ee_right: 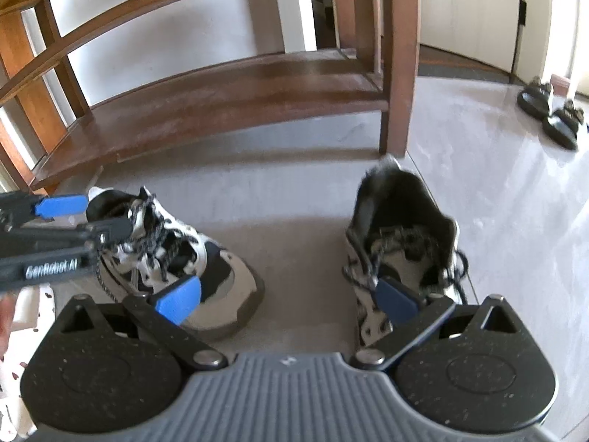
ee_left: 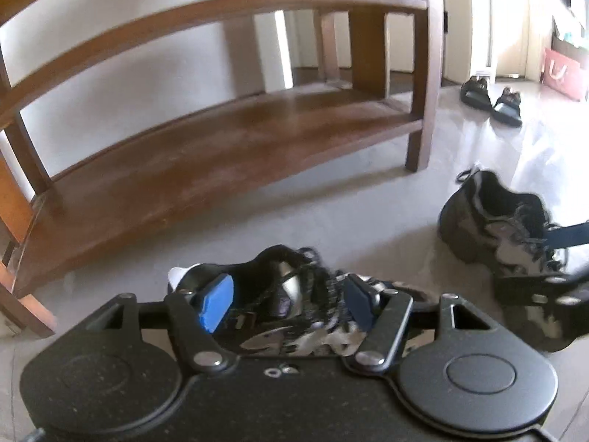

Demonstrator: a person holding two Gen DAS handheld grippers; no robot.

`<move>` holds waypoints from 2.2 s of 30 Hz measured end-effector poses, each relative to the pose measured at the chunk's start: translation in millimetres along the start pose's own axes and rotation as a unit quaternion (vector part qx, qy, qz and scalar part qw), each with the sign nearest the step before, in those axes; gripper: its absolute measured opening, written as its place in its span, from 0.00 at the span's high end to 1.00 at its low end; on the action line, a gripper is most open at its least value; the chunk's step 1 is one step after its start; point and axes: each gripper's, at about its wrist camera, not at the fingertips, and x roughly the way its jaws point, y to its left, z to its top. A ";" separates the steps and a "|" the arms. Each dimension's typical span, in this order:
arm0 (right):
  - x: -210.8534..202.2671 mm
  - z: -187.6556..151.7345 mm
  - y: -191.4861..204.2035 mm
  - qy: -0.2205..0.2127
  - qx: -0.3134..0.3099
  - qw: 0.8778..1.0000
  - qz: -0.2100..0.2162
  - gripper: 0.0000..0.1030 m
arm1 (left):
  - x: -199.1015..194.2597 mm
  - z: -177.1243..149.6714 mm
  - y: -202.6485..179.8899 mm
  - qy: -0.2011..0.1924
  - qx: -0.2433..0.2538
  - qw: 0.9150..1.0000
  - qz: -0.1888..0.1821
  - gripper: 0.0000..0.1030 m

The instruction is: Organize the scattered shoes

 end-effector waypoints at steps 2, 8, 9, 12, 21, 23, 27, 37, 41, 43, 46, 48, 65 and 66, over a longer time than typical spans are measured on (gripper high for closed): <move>-0.2 -4.4 0.1 0.006 0.000 1.000 -0.003 0.01 | 10.7 -0.3 3.6 0.013 -0.013 1.000 -0.015 0.35; -5.4 -6.7 6.9 0.004 -0.006 1.000 -0.009 0.01 | 36.2 -0.8 13.7 0.033 -0.070 0.996 -0.044 0.37; -7.5 -6.0 8.3 0.001 -0.005 1.000 -0.011 0.01 | 38.7 -1.0 15.9 0.034 -0.081 0.994 -0.059 0.45; -11.9 -5.2 10.9 -0.004 0.001 1.000 -0.010 0.01 | 40.8 -1.6 16.7 0.031 -0.075 0.994 -0.068 0.61; -16.5 -15.1 18.2 -0.003 0.007 1.000 -0.006 0.01 | 19.6 -14.6 16.3 -0.001 -0.022 0.991 -0.135 0.87; -16.8 -16.5 19.3 -0.003 0.005 1.000 -0.005 0.01 | 11.9 -22.1 13.2 0.001 0.002 0.987 -0.161 0.87; -18.3 -19.7 23.1 -0.007 -0.002 1.000 -0.005 0.01 | -3.8 -34.4 2.1 0.010 0.046 0.979 -0.197 0.87; -24.3 -36.5 19.4 0.005 -0.005 1.000 -0.018 0.01 | -26.3 -45.1 -18.2 0.065 0.163 0.941 -0.288 0.78; -27.7 -40.8 14.5 0.005 0.006 1.000 -0.025 0.01 | -35.2 -34.0 -12.4 0.067 0.178 0.936 -0.295 0.65; -30.1 -40.8 12.0 0.002 0.012 0.999 -0.029 0.01 | -46.0 -17.2 -5.8 0.036 0.176 0.939 -0.294 0.62; -33.6 -38.3 6.1 -0.006 0.020 0.999 -0.039 0.01 | -53.9 3.3 -6.0 -0.011 0.138 0.951 -0.278 0.62; -36.7 -35.7 0.7 -0.012 0.024 0.998 -0.048 0.01 | -55.3 12.7 -24.6 -0.047 0.135 0.959 -0.245 0.62; -70.3 -14.6 -83.5 -0.056 0.071 0.985 -0.148 0.01 | 12.2 21.7 -149.8 0.007 0.066 0.981 -0.181 0.61; -70.7 -15.2 -86.2 -0.056 0.074 0.984 -0.150 0.01 | 13.8 22.7 -152.7 0.009 0.061 0.982 -0.178 0.61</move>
